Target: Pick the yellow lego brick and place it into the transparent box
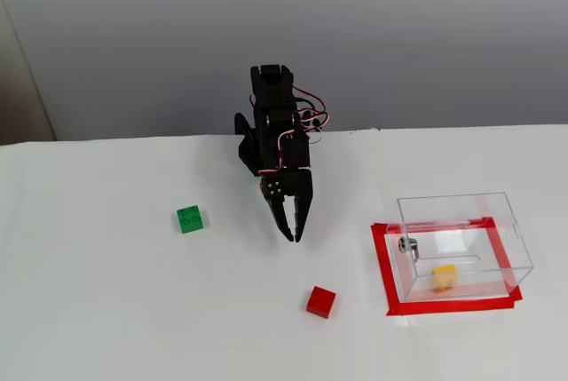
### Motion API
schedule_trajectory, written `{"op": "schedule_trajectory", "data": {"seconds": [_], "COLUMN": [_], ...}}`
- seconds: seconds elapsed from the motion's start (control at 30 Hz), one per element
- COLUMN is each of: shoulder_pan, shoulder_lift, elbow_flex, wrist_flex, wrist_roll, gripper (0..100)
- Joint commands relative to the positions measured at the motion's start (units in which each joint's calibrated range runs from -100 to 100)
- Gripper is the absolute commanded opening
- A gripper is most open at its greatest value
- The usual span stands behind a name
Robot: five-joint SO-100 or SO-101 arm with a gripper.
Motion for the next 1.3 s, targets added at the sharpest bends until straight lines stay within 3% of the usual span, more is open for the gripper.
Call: {"op": "schedule_trajectory", "data": {"seconds": [0.0, 1.27], "shoulder_pan": [0.75, 0.60], "shoulder_lift": [-0.68, -0.68], "elbow_flex": [1.13, 1.13], "wrist_flex": [0.09, 0.18], "wrist_roll": [-2.97, -4.43], "gripper": [2, 2]}}
